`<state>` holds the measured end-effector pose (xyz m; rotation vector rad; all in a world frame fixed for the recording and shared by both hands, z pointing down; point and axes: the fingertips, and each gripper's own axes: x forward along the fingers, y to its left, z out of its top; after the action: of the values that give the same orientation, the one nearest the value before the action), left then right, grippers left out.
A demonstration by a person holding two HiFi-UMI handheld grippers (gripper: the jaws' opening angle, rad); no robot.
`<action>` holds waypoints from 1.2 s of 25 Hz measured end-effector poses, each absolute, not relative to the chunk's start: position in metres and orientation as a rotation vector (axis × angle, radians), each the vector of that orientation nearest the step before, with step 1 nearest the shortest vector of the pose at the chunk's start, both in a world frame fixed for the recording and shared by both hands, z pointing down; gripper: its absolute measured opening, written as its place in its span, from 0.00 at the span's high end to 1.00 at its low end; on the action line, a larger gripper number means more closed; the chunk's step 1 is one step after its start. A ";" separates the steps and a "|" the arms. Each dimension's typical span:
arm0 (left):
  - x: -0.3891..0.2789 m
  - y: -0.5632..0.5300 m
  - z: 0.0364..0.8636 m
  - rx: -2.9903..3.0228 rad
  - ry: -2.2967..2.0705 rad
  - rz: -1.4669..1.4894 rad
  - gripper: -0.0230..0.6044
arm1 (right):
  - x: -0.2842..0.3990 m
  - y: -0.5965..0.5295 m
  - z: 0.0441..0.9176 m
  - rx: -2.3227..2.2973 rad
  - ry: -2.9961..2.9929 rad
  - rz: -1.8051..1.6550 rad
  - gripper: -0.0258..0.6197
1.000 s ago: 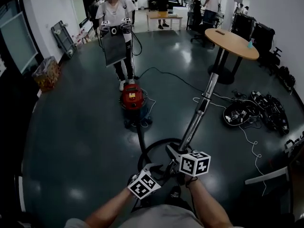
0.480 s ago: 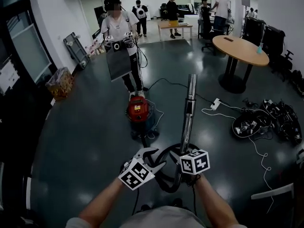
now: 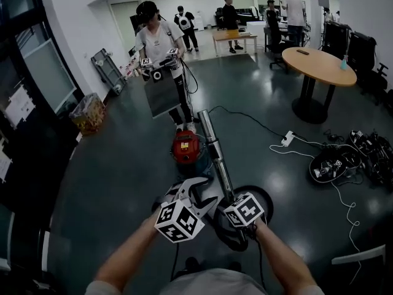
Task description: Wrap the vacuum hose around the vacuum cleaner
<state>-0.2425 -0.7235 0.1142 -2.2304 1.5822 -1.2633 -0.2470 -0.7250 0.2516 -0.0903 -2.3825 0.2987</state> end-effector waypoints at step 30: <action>-0.449 -0.686 0.215 -2.224 0.466 -2.041 0.59 | -0.386 -0.682 0.322 -0.355 -1.750 -0.090 0.84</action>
<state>-0.4495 -0.6858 0.2150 -2.2240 0.4657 -2.0409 -0.3857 -0.6824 0.3220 -0.3553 -1.7501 -0.0902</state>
